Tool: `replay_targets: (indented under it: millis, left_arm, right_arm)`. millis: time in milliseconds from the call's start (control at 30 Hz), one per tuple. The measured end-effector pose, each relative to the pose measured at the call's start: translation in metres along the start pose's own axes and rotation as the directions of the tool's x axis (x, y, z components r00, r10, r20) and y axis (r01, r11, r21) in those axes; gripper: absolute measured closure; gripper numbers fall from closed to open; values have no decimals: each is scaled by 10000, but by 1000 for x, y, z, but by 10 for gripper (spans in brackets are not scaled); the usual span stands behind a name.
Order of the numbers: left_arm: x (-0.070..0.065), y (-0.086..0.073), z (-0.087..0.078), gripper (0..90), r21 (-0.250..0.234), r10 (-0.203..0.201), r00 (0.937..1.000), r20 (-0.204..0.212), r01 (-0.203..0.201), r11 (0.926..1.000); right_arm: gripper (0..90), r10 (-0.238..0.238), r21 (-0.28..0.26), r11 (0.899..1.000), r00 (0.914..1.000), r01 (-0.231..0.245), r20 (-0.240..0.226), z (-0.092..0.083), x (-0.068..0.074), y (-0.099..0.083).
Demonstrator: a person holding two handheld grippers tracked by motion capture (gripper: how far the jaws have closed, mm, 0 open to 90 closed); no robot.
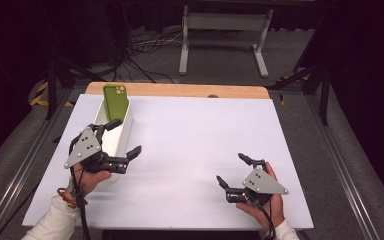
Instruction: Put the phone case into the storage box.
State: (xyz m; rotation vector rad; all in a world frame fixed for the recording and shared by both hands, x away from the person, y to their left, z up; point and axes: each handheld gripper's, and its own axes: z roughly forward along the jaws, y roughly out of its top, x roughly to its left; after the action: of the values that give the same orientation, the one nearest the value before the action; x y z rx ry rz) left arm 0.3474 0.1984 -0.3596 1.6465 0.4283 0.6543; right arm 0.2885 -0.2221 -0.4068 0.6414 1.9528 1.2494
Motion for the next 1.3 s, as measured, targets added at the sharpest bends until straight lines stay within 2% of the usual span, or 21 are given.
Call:
replay_targets:
  millis: [133,567,667,800,967,1133,1300]
  left_arm:
    - [-5,-2,0,50,45,-29,10000,68,29,10000]
    - [-16,-4,-3,52,121,279,9994,198,-281,9995]
    - [-18,-5,-4,49,100,198,9996,223,-200,9997]
    - [-22,-6,-5,29,117,333,9994,101,-334,9994]
    - [-26,-9,-6,29,149,263,9994,238,-267,9995]
    - [-31,-12,-6,32,285,351,9986,391,-362,9989]
    - [-33,-14,-8,34,328,377,9985,402,-390,9987]
  right_arm:
    - [109,-9,-25,10000,10000,9,58,-1,-1,0]
    - [98,53,-160,9999,9997,-49,242,-4,-3,1]
    - [98,24,-140,9999,9997,-21,248,-3,-2,1]
    - [98,18,-123,9999,9998,-15,211,-3,-2,1]
    - [98,-13,-115,9999,9999,15,172,-3,-1,1]
    - [98,-88,-104,9999,9999,89,134,-2,1,2]
    - [98,-169,-107,9998,9998,170,109,-2,3,2]
